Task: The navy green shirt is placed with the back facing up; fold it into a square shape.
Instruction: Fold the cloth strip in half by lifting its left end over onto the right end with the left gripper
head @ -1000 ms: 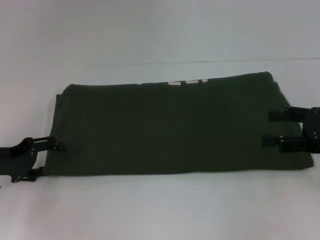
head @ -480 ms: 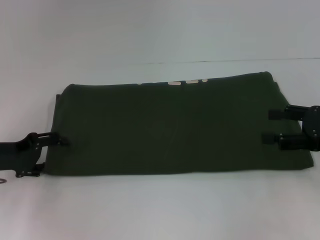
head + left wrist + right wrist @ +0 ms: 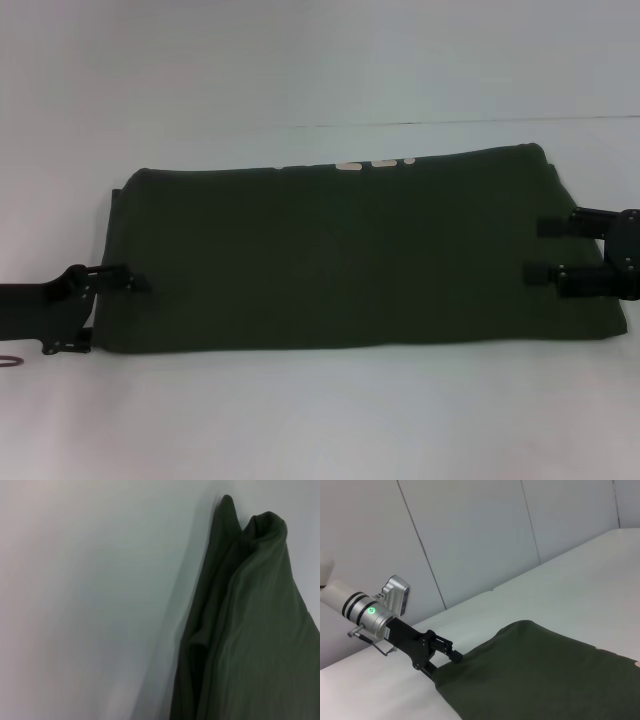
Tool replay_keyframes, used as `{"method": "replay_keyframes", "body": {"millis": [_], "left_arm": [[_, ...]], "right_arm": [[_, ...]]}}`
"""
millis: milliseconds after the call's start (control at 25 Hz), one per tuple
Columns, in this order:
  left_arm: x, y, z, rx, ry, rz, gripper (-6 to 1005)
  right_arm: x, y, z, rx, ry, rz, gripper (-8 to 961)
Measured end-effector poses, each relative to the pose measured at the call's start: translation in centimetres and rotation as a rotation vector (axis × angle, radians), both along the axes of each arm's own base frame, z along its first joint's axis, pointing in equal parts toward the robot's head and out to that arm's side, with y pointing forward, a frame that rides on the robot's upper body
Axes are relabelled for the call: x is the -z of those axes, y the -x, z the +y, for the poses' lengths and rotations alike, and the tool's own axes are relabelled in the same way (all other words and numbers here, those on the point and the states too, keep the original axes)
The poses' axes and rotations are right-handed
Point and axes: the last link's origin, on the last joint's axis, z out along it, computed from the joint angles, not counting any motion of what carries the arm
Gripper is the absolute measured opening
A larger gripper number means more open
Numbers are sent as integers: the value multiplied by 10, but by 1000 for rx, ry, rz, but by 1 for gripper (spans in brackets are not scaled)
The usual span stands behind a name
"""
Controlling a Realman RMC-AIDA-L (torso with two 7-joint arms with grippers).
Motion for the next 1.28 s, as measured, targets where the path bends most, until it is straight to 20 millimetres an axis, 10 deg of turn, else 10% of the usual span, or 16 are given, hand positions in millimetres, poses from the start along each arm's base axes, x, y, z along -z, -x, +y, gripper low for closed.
{"method": "replay_keyframes", "body": {"millis": [680, 1280], "left_arm": [[0, 0, 0, -2, 1, -2, 866], [0, 2, 0, -11, 5, 16, 439]], "right_arm": [[0, 0, 2, 4, -6, -6, 930], [1, 1, 3, -1, -3, -9, 930]]}}
